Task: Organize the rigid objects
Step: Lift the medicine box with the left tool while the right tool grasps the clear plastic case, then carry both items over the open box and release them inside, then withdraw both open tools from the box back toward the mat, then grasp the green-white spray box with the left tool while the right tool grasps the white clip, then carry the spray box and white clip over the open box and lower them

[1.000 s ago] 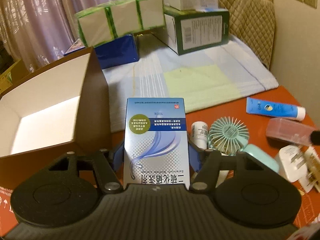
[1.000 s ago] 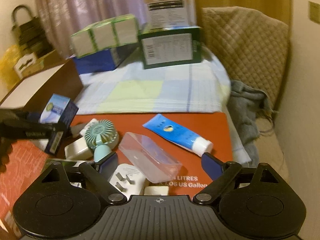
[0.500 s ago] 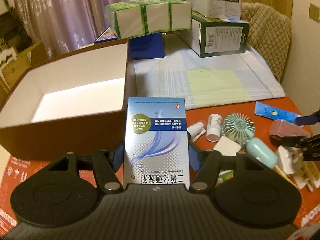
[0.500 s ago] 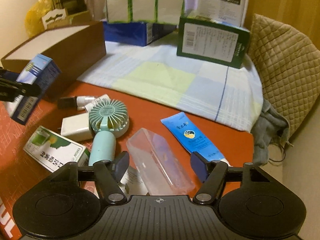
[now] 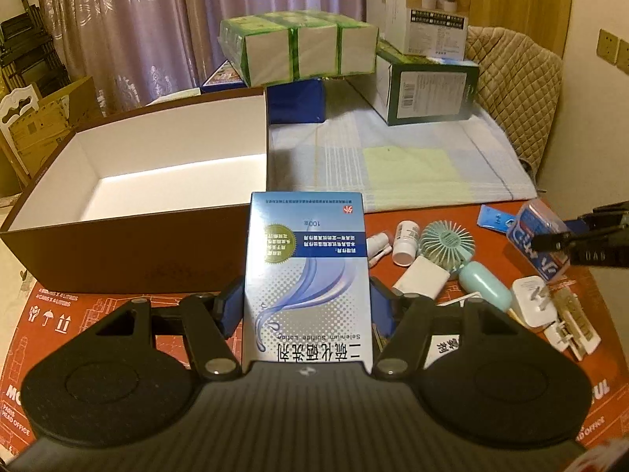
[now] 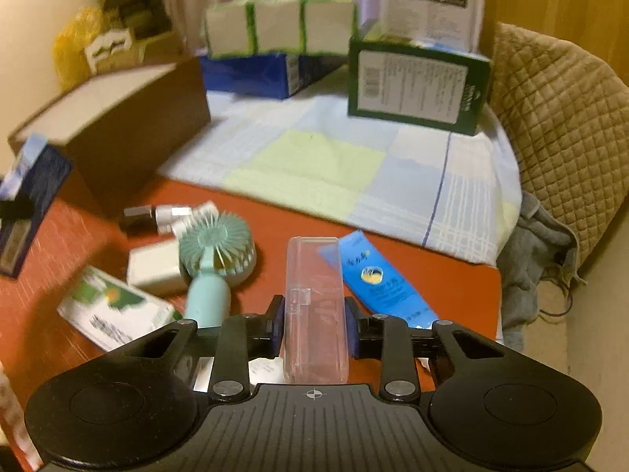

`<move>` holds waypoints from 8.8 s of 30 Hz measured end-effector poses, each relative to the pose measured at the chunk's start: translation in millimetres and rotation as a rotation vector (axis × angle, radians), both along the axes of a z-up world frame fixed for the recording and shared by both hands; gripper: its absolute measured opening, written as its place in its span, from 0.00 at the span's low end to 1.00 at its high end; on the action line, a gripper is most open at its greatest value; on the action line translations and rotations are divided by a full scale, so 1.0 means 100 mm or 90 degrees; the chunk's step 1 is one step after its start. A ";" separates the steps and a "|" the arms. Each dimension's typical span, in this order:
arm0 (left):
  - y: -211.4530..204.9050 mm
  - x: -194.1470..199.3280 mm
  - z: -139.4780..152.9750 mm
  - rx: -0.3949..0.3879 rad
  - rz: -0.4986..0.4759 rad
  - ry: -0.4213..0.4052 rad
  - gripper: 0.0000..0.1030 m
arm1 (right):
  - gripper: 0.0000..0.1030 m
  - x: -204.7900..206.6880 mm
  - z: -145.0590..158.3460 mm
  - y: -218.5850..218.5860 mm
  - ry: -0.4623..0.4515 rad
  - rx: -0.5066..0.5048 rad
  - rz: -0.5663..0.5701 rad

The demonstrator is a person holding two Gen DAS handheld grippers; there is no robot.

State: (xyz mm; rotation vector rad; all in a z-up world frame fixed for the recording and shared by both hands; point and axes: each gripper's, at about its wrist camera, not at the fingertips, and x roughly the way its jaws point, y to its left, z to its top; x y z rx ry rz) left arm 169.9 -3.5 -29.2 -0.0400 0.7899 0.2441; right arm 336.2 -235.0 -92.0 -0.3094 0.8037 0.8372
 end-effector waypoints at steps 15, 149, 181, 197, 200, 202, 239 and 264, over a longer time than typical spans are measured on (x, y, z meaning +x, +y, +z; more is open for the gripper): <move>0.63 -0.17 0.50 -0.044 -0.026 -0.044 0.59 | 0.26 -0.65 0.73 0.71 0.044 0.144 0.010; -0.08 0.16 -0.16 -0.082 -0.330 0.062 0.68 | 0.52 -1.43 0.52 0.02 0.117 0.060 -0.216; -0.42 0.48 -0.73 -0.074 -0.413 0.140 0.74 | 0.47 -1.09 -0.17 -0.41 0.033 -0.052 -0.216; -0.71 0.47 -0.77 -0.087 -0.402 0.169 0.70 | 0.29 -1.38 -0.15 -0.50 0.111 -0.045 -0.231; -0.75 0.54 -0.79 -0.077 -0.390 0.172 0.69 | 0.45 -1.39 -0.15 -0.45 0.101 -0.049 -0.231; -0.76 0.57 -0.80 -0.080 -0.378 0.175 0.64 | 0.51 -1.38 -0.14 -0.42 0.091 -0.046 -0.235; -0.09 0.18 -0.03 -0.125 -0.276 0.084 0.50 | 0.37 -1.41 0.47 0.03 0.071 0.041 -0.198; 1.83 0.03 0.76 -0.121 -0.047 -0.054 0.50 | 0.37 -1.27 0.99 2.24 0.040 0.151 0.043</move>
